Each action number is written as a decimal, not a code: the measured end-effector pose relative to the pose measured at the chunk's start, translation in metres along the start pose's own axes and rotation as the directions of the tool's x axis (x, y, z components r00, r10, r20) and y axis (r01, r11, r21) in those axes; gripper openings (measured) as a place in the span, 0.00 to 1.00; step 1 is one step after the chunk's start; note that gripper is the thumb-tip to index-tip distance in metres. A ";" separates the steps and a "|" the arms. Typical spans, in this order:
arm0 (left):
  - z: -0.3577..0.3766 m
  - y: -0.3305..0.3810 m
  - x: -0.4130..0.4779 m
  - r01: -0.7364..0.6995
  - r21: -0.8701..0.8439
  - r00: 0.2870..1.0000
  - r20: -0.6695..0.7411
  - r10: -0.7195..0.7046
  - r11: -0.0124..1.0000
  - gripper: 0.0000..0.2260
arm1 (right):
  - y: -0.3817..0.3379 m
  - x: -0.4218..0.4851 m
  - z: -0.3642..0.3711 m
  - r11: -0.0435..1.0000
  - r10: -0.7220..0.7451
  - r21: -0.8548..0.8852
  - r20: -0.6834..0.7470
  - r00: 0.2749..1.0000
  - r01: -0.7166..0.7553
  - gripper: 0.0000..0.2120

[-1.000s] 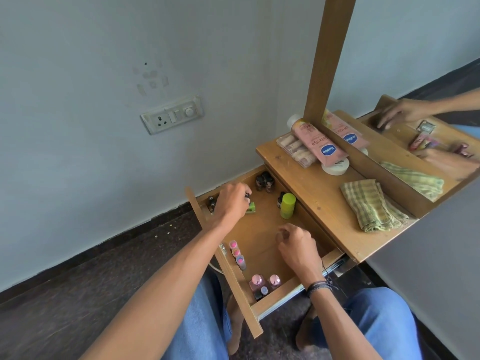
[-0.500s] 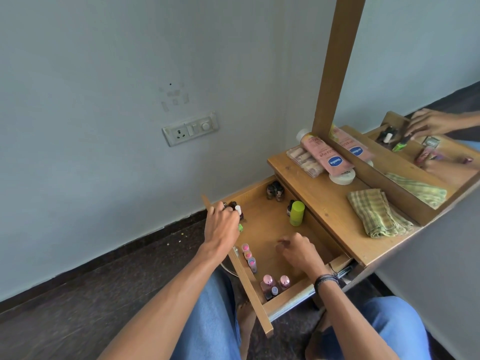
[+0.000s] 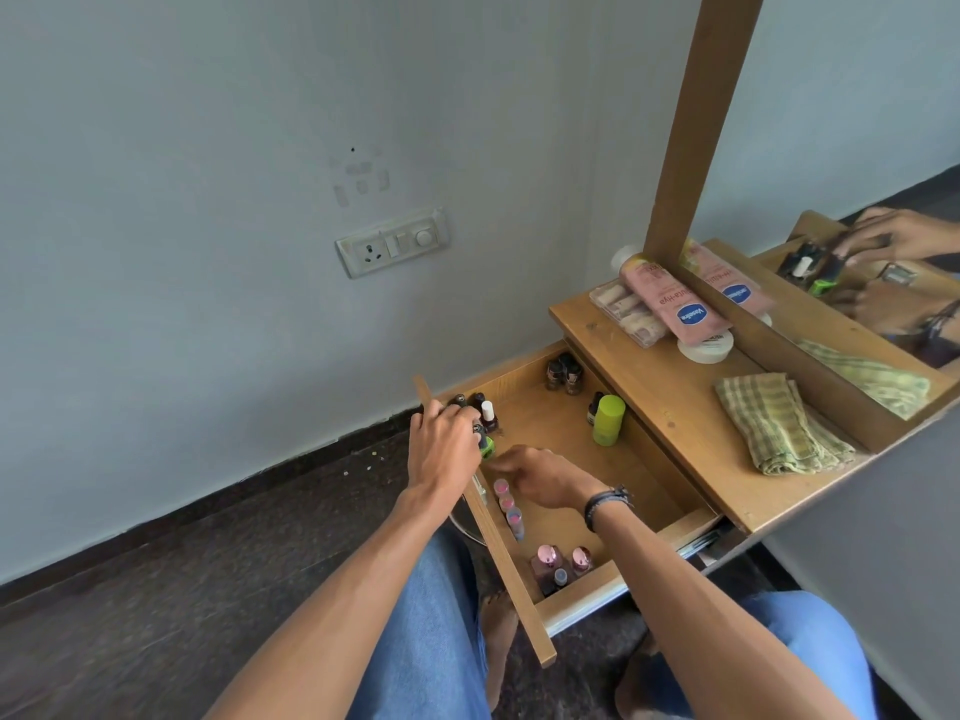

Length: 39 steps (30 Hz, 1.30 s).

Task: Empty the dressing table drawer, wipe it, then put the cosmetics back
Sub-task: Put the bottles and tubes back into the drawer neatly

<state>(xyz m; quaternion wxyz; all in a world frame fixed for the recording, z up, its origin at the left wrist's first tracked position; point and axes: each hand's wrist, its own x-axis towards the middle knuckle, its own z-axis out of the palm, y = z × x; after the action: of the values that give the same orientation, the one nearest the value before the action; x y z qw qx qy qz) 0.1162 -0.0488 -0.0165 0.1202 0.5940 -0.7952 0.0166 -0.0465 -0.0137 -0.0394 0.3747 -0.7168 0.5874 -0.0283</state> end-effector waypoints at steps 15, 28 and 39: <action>0.003 -0.005 0.009 0.008 -0.063 0.997 -0.079 -0.013 0.998 0.09 | 0.000 0.027 0.001 0.989 -0.040 -0.140 0.014 0.999 0.042 0.29; 0.002 -0.004 0.009 0.035 -0.062 0.998 -0.048 -0.038 0.997 0.06 | 0.001 0.035 0.003 0.982 -0.048 -0.184 0.027 0.998 0.052 0.27; 0.005 -0.004 0.011 0.043 -0.042 0.998 -0.050 -0.045 0.998 0.03 | 0.003 0.003 -0.012 0.999 -0.034 -0.013 -0.149 0.988 0.032 0.26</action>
<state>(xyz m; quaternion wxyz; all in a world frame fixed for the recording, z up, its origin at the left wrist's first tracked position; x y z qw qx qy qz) 0.1161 -0.0613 -0.0197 0.1527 0.6081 -0.7789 0.0128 -0.0542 -0.0229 -0.0339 0.3255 -0.7243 0.6018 -0.0850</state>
